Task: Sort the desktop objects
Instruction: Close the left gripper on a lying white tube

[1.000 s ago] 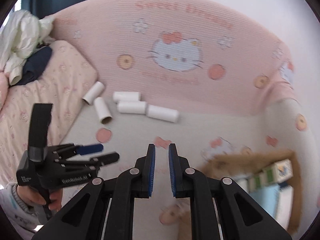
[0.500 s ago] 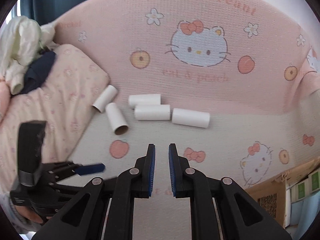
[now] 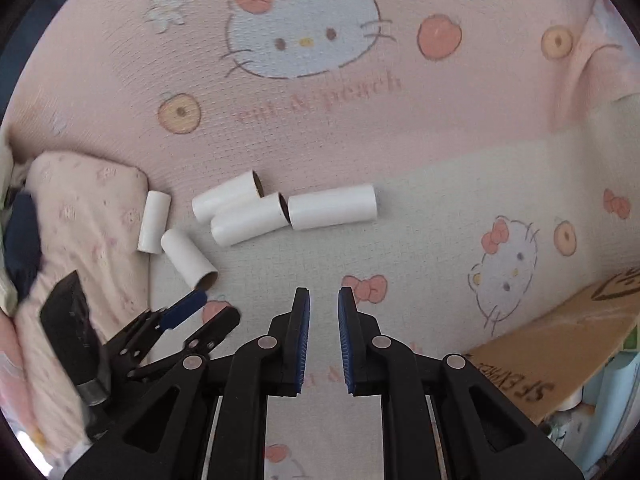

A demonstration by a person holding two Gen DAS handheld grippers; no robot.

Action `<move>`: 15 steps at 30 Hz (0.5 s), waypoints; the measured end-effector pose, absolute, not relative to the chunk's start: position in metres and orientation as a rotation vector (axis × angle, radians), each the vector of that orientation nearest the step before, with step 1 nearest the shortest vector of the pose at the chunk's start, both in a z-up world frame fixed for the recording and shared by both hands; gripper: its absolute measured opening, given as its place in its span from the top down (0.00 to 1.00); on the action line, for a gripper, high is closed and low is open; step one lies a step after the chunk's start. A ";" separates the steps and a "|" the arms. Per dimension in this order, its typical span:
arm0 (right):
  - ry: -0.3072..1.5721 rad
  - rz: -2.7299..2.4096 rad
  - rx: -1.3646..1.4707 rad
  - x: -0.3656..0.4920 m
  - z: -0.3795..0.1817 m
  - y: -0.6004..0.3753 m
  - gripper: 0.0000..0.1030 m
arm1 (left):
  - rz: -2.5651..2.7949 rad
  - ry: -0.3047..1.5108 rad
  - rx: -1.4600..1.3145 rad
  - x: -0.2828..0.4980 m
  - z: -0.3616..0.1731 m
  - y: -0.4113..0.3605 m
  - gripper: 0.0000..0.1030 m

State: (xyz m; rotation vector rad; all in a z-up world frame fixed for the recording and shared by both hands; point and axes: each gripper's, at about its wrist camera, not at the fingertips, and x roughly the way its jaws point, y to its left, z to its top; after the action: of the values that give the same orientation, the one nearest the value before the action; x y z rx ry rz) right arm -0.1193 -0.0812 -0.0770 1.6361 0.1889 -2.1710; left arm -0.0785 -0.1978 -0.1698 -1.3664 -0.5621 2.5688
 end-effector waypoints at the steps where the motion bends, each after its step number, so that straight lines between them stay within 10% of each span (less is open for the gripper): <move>1: 0.186 -2.149 1.652 -0.126 -0.077 -0.082 0.89 | 2.571 -0.547 -1.367 -0.086 -0.169 -0.198 0.43; 15: 0.027 -2.094 1.954 -0.241 -0.151 -0.075 0.89 | 2.317 -0.806 -1.473 -0.187 -0.178 -0.195 0.45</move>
State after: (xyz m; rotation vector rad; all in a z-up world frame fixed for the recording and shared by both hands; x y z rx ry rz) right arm -0.2407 -0.0746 -0.1513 1.9542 0.0266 -2.0938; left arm -0.1866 -0.1950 -0.1784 -1.4734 -0.8064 2.3165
